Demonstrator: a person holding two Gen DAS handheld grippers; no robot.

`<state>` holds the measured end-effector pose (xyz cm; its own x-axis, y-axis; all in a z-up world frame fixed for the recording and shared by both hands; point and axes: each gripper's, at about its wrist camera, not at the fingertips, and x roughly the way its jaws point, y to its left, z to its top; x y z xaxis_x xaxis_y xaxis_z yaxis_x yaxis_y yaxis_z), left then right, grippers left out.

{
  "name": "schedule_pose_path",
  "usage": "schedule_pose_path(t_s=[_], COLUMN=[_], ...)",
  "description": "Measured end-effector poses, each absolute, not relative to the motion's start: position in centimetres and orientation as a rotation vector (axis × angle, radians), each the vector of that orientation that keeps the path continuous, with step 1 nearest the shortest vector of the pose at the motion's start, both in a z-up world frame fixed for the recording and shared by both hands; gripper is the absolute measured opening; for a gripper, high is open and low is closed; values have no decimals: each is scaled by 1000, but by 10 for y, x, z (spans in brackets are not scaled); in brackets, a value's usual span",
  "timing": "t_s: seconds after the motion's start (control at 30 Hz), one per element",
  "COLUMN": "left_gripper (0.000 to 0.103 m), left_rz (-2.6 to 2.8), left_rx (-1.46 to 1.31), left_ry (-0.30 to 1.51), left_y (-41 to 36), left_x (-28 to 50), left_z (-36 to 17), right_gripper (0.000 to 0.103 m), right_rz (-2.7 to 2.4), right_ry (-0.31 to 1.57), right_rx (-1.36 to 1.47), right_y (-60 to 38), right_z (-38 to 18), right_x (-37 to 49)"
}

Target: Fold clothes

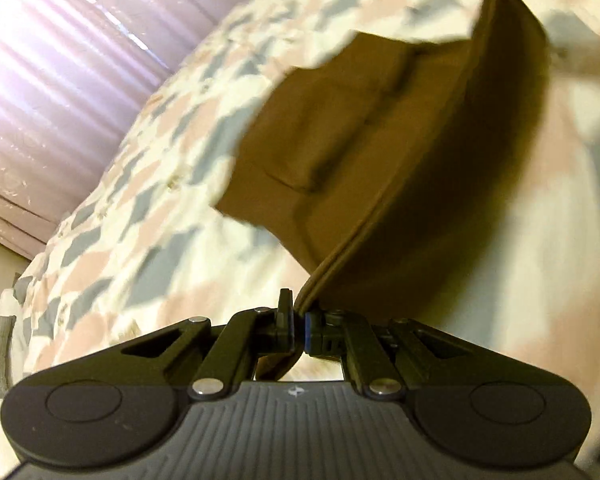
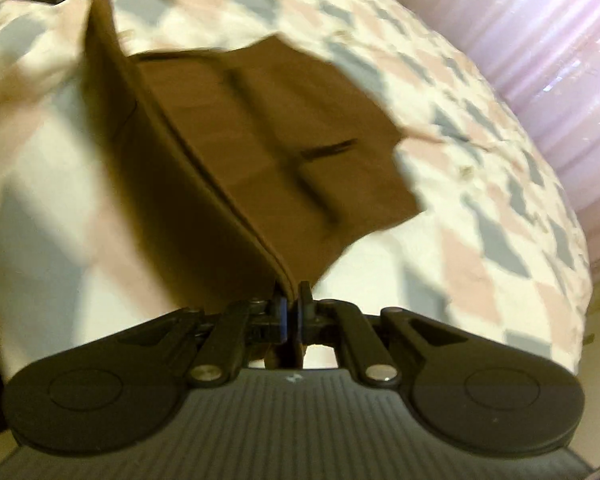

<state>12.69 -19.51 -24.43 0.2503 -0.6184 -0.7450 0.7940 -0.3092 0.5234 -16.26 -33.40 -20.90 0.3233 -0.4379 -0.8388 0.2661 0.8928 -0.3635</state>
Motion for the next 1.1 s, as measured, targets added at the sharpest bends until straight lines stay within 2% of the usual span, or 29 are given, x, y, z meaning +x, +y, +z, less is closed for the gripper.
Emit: schedule_pose_path(t_s=[0.13,0.3,0.43,0.47,0.53,0.6,0.63,0.67,0.7,0.73,0.77,0.83,0.9,0.93,1.0,1.03,1.1], left_gripper=[6,6,8,12,12,12,13,16,18,25,32,33,36,46,49,49,52], left_rz=[-1432,-1452,-1436,-1430,-1422,-1420,-1416,-1412,-1408,-1395,-1377,-1352,-1336,-1340,-1333,-1324,-1300], left_rx=[1171,1159,1177,1182,1178,1166,1155,1142,1118,1090,1066,977,856,790,697,667,609], left_ry=[189,178,254,275,334,395,414,435,463,490,510,579,689,759,883,939,1044], left_y=[-281,-385,-448,-459,-474,-481,-483,-484,-486,-487,-488,-486,-478,-474,-469,-469,-473], left_x=[177,222,248,253,261,266,267,269,273,279,284,299,316,326,341,347,357], left_z=[-238,-254,-291,-301,-322,-337,-341,-344,-345,-344,-343,-335,-326,-325,-330,-336,-351], right_gripper=[2,2,3,4,12,12,17,38,53,66,65,65,73,77,76,70,67], right_rz=[-543,-607,-635,-638,-644,-655,-662,-674,-691,-714,-734,-781,-796,-800,-798,-799,-824], right_ry=[1156,1198,1221,1244,1282,1286,1281,1267,1254,1236,1215,1148,1037,987,913,884,804], right_rx=[-134,-95,-46,-39,-23,0,16,41,61,85,120,217,407,504,705,785,922], right_y=[-421,-520,-584,-596,-616,-624,-627,-629,-631,-633,-633,-634,-640,-645,-661,-669,-681], right_z=[-202,-220,-258,-273,-302,-320,-326,-327,-325,-322,-316,-304,-296,-297,-314,-325,-344], right_x=[-124,-81,-52,-47,-38,-38,-39,-42,-45,-50,-57,-74,-96,-107,-127,-133,-143])
